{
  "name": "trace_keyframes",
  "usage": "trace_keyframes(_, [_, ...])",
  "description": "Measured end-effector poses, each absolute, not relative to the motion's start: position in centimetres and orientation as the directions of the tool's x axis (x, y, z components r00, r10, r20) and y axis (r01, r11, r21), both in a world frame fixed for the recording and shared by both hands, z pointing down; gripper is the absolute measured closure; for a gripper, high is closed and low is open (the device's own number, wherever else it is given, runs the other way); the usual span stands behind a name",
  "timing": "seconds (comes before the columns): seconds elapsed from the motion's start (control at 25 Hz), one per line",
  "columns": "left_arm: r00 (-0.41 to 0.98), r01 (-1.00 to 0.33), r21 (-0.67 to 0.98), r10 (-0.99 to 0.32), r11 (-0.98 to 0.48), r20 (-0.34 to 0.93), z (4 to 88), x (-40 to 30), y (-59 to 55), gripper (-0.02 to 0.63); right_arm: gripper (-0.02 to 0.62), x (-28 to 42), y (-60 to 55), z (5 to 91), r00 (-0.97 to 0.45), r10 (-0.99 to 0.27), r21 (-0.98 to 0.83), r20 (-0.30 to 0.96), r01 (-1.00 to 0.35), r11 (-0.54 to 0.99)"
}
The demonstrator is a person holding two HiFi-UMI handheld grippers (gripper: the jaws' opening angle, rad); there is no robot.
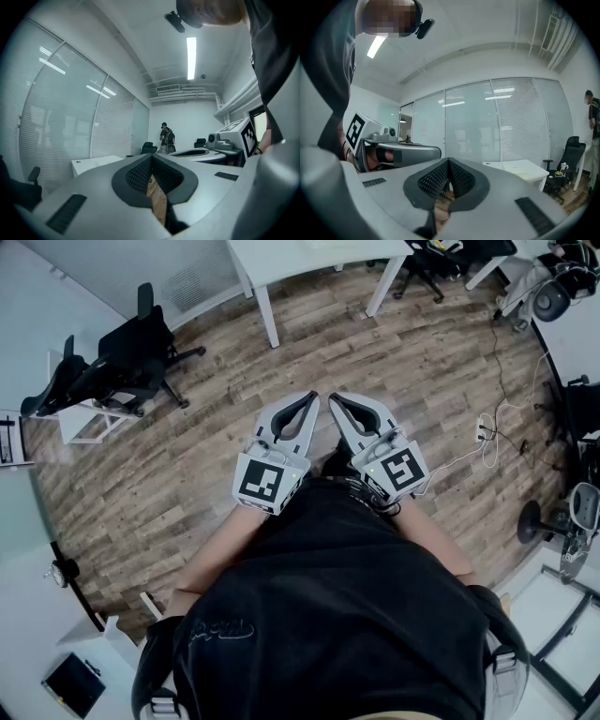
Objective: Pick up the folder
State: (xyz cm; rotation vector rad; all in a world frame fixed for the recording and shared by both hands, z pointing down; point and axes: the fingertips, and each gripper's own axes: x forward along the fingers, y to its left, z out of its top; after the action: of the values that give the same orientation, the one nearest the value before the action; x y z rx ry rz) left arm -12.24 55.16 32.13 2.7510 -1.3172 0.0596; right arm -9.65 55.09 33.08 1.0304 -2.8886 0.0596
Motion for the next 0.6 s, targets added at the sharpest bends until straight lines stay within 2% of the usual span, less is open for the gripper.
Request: trace_keyframes(0.6, [0.622, -0.783, 0.076, -0.779, -0.617, 0.084, 32.4, -11.4, 54.0, 0.592, 0.574, -8.6, 53.9, 32.9, -0.77, -0.634, -0.004, 0.073, -0.636, 0.772])
